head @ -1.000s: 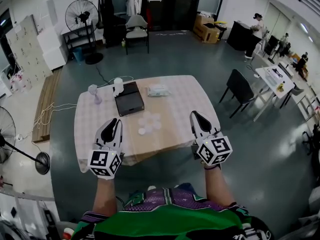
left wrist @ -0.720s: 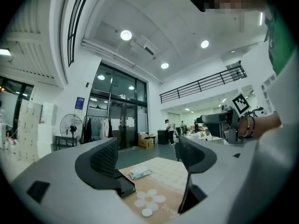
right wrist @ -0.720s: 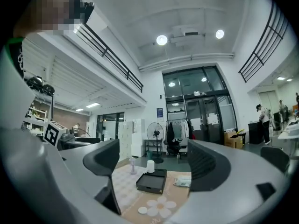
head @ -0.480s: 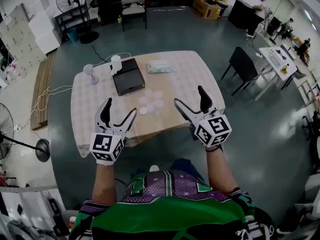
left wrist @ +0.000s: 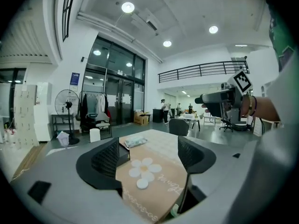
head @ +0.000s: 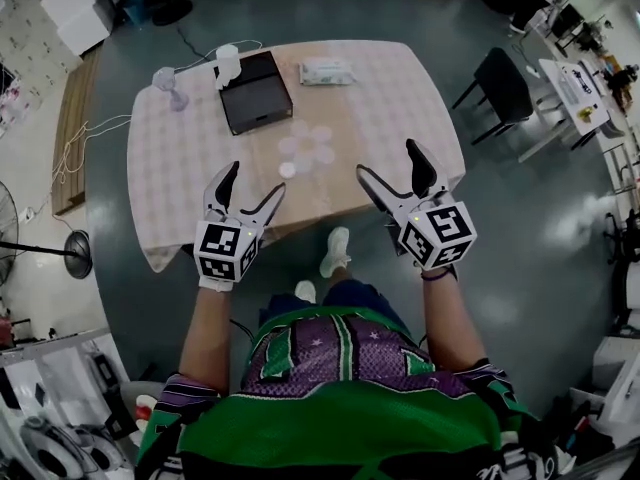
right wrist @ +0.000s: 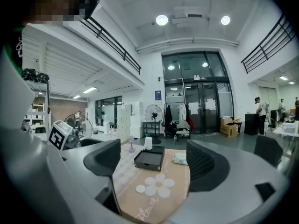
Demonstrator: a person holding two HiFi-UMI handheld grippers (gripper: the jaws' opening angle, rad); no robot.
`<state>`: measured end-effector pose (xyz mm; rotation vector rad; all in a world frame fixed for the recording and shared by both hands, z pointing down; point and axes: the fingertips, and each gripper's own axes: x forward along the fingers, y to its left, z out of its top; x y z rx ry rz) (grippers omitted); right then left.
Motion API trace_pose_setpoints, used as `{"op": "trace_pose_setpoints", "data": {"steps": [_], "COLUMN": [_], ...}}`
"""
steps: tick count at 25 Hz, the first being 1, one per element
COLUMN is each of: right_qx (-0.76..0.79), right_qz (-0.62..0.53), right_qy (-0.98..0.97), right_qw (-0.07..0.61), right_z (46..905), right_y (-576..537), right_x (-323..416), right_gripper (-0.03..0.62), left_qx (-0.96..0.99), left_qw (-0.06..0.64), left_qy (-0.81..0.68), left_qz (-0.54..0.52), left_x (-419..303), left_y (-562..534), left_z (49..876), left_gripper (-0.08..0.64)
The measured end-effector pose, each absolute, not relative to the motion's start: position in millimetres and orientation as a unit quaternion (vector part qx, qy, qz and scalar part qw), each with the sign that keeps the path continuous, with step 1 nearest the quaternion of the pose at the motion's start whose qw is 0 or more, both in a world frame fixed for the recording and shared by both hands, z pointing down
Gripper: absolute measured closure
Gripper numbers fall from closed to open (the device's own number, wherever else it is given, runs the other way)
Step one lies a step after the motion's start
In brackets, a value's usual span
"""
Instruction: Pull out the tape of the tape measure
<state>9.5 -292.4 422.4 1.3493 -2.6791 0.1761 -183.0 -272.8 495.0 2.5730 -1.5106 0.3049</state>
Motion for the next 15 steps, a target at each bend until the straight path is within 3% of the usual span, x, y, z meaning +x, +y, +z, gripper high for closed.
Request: {"op": "trace_pose_setpoints", "data": {"steps": [15], "right_qx": [0.401], "right_qz": [0.100], "right_qy": [-0.906], "right_qw": [0.092], "right_z": [481.4], "right_y": [-358.6], "right_x": [-8.7], "right_gripper": [0.186], "left_qx": [0.841], "left_qw": [0.132], "left_qy": [-0.490], "left_qz": [0.190], "left_x": [-161.4], "left_y": [-334.4], "left_z": [605.3], "left_gripper": [0.153]}}
